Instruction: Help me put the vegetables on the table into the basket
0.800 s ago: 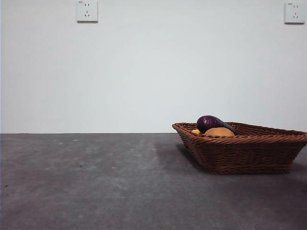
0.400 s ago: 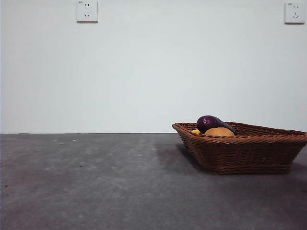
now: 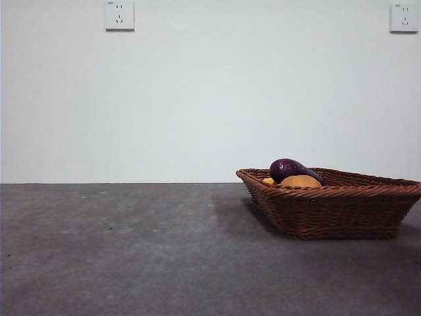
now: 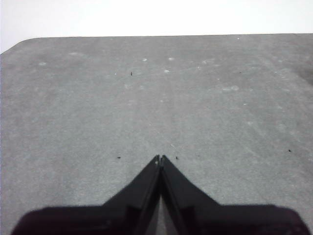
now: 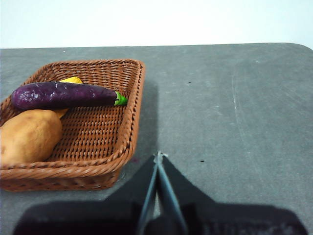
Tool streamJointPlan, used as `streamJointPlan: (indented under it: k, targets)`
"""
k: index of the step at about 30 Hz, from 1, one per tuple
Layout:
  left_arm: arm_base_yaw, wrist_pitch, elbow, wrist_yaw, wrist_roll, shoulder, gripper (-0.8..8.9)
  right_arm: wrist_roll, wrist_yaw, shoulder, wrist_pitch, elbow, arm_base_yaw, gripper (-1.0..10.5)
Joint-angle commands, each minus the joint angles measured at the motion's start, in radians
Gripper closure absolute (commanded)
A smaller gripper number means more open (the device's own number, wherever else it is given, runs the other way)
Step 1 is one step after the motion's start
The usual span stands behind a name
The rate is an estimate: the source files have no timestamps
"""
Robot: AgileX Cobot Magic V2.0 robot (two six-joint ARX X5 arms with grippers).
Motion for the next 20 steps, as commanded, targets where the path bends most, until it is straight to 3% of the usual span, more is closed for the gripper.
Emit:
streamJointPlan:
  k: [1,20]
  targets:
    - [-0.003,0.004,-0.01,0.0,-0.006,0.0,8.16,0.011,0.004,-0.002,0.008,-0.009,0.0,9.5]
    - [-0.003,0.005,-0.01,0.0,-0.006,0.0,8.16,0.011,0.009,0.0,0.003,-0.008,0.001,9.5]
